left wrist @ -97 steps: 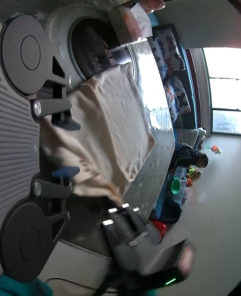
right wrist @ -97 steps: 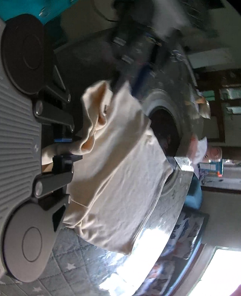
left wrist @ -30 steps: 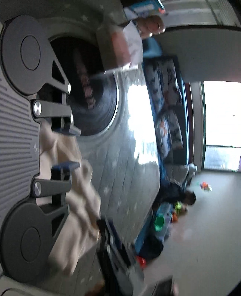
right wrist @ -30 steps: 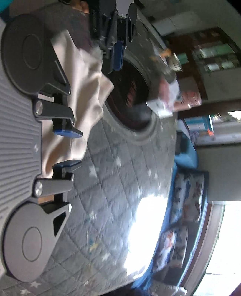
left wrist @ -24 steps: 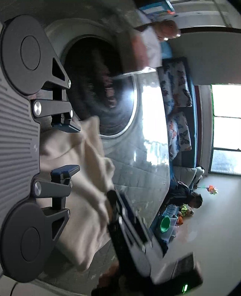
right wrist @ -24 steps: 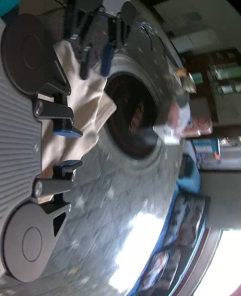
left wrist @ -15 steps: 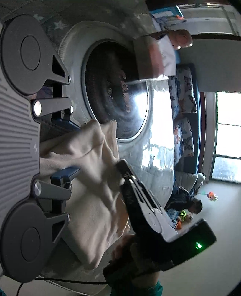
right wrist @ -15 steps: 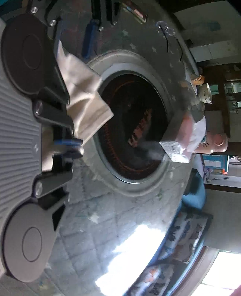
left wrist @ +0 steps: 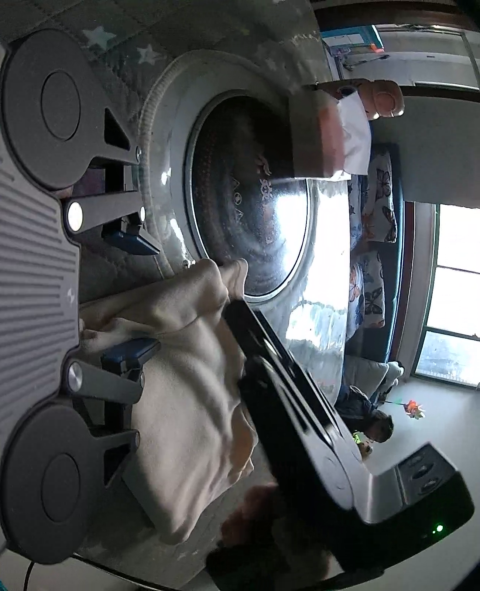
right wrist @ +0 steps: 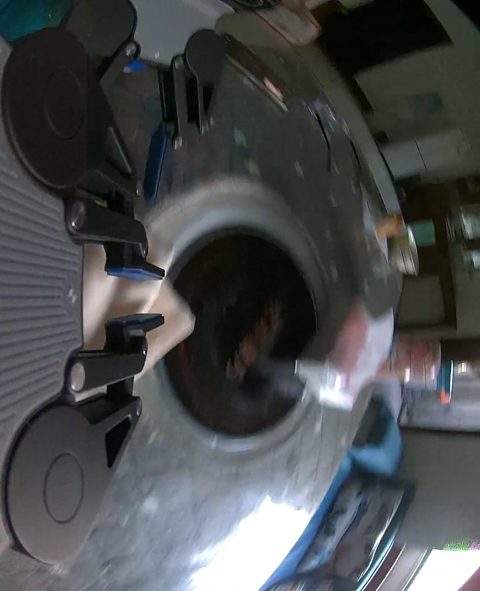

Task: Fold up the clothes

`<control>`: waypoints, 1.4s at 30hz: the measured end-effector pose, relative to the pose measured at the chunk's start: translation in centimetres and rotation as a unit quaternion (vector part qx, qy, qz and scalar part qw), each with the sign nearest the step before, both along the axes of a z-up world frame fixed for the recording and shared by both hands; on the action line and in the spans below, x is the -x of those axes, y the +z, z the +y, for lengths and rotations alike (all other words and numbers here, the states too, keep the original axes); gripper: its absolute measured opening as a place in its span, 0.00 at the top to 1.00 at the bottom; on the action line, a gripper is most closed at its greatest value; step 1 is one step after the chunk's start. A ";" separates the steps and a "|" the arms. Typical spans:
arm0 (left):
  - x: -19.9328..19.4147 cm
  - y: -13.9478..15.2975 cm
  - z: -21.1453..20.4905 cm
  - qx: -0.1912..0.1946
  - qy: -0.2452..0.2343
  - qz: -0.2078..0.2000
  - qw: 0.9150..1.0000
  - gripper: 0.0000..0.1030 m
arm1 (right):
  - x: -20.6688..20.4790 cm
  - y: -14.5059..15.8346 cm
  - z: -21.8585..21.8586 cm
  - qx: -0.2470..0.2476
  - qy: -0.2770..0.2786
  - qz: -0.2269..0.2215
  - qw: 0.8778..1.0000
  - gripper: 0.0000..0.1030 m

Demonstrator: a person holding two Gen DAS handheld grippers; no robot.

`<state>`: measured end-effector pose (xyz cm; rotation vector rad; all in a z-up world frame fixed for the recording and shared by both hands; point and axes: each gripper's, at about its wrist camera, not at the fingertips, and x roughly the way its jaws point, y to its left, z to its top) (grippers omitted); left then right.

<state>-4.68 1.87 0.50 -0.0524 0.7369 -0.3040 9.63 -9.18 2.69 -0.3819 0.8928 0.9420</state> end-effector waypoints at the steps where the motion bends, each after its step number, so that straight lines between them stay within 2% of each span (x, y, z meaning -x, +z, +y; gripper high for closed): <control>1: 0.1 0.0 0.1 -0.001 0.001 0.000 1.000 0.46 | 0.2 -0.2 0.8 0.003 0.018 0.000 1.000 0.66; 2: 0.3 0.1 0.2 -0.001 0.002 0.000 1.000 0.45 | 0.5 -0.4 1.7 0.007 0.033 -0.005 0.999 0.61; 3: 0.6 0.1 0.3 -0.002 0.003 0.000 1.000 0.44 | 0.7 -0.7 2.5 0.015 0.044 -0.011 0.999 0.61; 5: 1.0 0.3 0.6 -0.001 0.003 -0.001 1.000 0.42 | 0.7 -1.3 3.8 0.038 0.059 -0.018 0.997 0.66; 6: 1.2 0.3 0.7 -0.001 0.003 -0.001 1.000 0.41 | 0.7 -1.7 4.2 0.052 0.064 -0.018 0.996 0.72; 7: 1.4 0.4 0.9 -0.001 0.004 -0.002 1.000 0.40 | 0.8 -1.9 4.5 0.063 0.070 -0.021 0.995 0.84; 8: 1.5 0.4 1.0 0.000 0.005 -0.001 1.000 0.38 | 0.9 -1.8 4.6 0.067 0.072 -0.026 0.995 0.90; 9: 1.6 0.4 1.1 0.001 0.006 -0.001 1.000 0.38 | 1.0 -1.5 4.5 0.061 0.068 -0.029 0.995 0.93; 14: 1.9 0.2 0.9 -0.001 -0.004 0.001 1.000 0.38 | 0.1 -0.9 4.3 0.022 0.025 -0.033 0.999 0.99; 19: 2.1 0.3 0.8 -0.009 -0.007 0.002 1.000 0.38 | -1.0 -3.2 4.2 0.032 -0.004 -0.014 0.999 0.99; 23: 1.7 1.3 1.1 -0.014 -0.001 -0.010 1.000 0.38 | -1.0 -1.1 2.1 -0.005 -0.021 -0.016 1.000 0.96; 25: 1.3 2.0 1.0 -0.008 -0.003 -0.019 1.000 0.40 | -0.7 0.4 0.5 -0.011 -0.037 -0.024 0.999 0.90; 28: 0.6 2.7 0.1 0.013 -0.022 -0.024 0.999 0.44 | 0.7 1.4 -3.0 0.003 -0.075 -0.042 0.996 0.87; 30: -0.2 2.5 -1.1 0.026 -0.044 -0.020 0.998 0.51 | 1.8 1.7 -5.4 0.013 -0.102 -0.051 0.993 0.87; 35: -3.0 1.3 -3.0 0.031 -0.060 -0.008 0.998 0.55 | 3.7 -0.7 -10.5 0.024 -0.170 -0.032 0.985 0.87; 38: -4.4 0.2 -2.8 0.013 -0.041 0.007 0.999 0.60 | 3.7 -2.2 -12.6 0.028 -0.208 -0.033 0.977 0.86; 40: -4.9 0.2 -2.2 0.022 -0.035 0.007 0.999 0.60 | 3.4 -2.7 -14.3 0.016 -0.243 -0.030 0.969 0.86; 42: -5.1 0.5 -2.1 0.020 -0.029 0.007 0.999 0.62 | 3.5 -2.3 -15.3 0.002 -0.254 -0.029 0.967 0.86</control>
